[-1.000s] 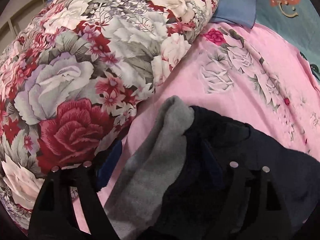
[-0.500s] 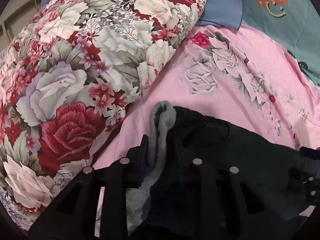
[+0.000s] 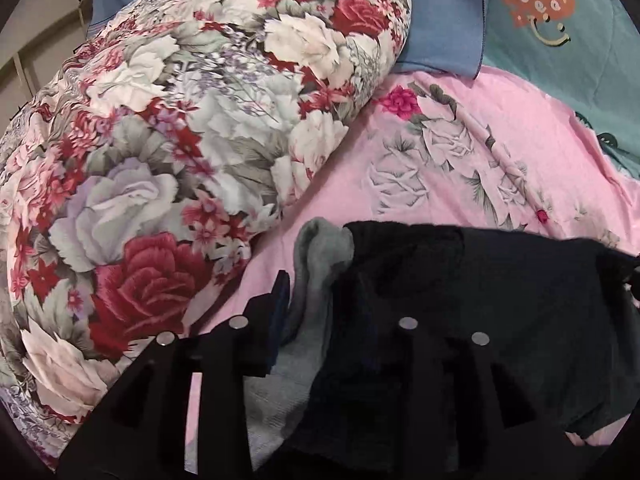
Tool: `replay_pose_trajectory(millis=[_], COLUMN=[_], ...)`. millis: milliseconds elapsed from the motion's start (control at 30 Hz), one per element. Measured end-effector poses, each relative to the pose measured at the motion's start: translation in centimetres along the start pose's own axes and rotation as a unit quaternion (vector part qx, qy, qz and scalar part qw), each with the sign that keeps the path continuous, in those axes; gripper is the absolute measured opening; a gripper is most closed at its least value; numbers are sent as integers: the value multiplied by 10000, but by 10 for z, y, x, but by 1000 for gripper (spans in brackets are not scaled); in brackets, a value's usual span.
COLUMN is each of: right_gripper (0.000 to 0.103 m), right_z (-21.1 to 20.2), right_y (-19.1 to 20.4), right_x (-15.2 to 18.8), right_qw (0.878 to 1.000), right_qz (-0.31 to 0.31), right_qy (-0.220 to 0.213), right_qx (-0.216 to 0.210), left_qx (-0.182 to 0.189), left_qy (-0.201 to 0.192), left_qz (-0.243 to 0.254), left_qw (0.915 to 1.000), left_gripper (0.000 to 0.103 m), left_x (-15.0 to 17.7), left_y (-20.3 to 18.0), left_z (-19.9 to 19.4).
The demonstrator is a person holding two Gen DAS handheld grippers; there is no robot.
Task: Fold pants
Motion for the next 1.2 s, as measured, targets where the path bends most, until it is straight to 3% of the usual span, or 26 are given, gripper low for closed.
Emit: replay_pose_trajectory(millis=[67, 133, 200, 267, 367, 500, 600, 800, 867, 933, 1000, 1033, 1067, 1100, 1200], right_gripper=[14, 26, 36, 44, 56, 58, 58, 58, 58, 58, 56, 47, 17, 4, 4], right_z=[31, 29, 13, -23, -65, -91, -89, -65, -58, -54, -53, -53, -54, -55, -71], right_y=[-2, -8, -22, -46, -90, -157, -191, -193, -185, -173, -169, -169, -169, -169, -182], right_x=[8, 11, 13, 24, 55, 113, 150, 160, 158, 154, 152, 151, 149, 147, 135], right_qw=[9986, 9991, 9980, 9965, 9944, 9868, 9793, 9819, 9861, 9890, 9911, 9920, 9929, 9931, 9923], right_qz=[26, 135, 540, 826, 897, 1050, 1448, 1351, 1189, 842, 726, 733, 700, 678, 822], right_qy=[492, 358, 315, -27, -226, 183, 565, 598, 623, 574, 538, 552, 550, 561, 205], right_qx=[170, 194, 131, -95, 515, 1219, 1299, 1183, 984, 1077, 975, 866, 791, 776, 902], left_qx=[-210, -336, -351, -284, -183, 170, 442, 520, 655, 727, 778, 799, 843, 857, 802], left_qy=[93, 76, 21, -32, -281, -468, -355, -18, 148, 172, 116, 84, 58, 50, 15], left_qz=[-62, -18, 68, 72, 97, 210, 313, 588, 523, 455, 455, 456, 476, 501, 680], left_qw=[9997, 9994, 9994, 9996, 9994, 9985, 9979, 9969, 9964, 9962, 9959, 9957, 9953, 9950, 9945], left_gripper=[40, 45, 49, 50, 59, 72, 74, 75, 76, 77, 79, 80, 81, 81, 81], left_x=[1, 2, 4, 5, 7, 19, 36, 67, 74, 77, 79, 79, 80, 80, 83], left_y=[1, 1, 0, 3, 6, 2, -7, -29, -31, -32, -33, -34, -36, -38, -44], left_z=[11, 13, 8, -2, -30, -62, -73, -72, -73, -76, -82, -84, -85, -86, -82])
Point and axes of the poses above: each gripper's, at about its wrist camera, not at the fingertips, and z roughly the way its jaws point, y to its left, x to its underside, the point moved 3 cm from there along z, roughly the way its jaws point, and after that the axes turned 4 degrees about x, right-handed, at the moved point
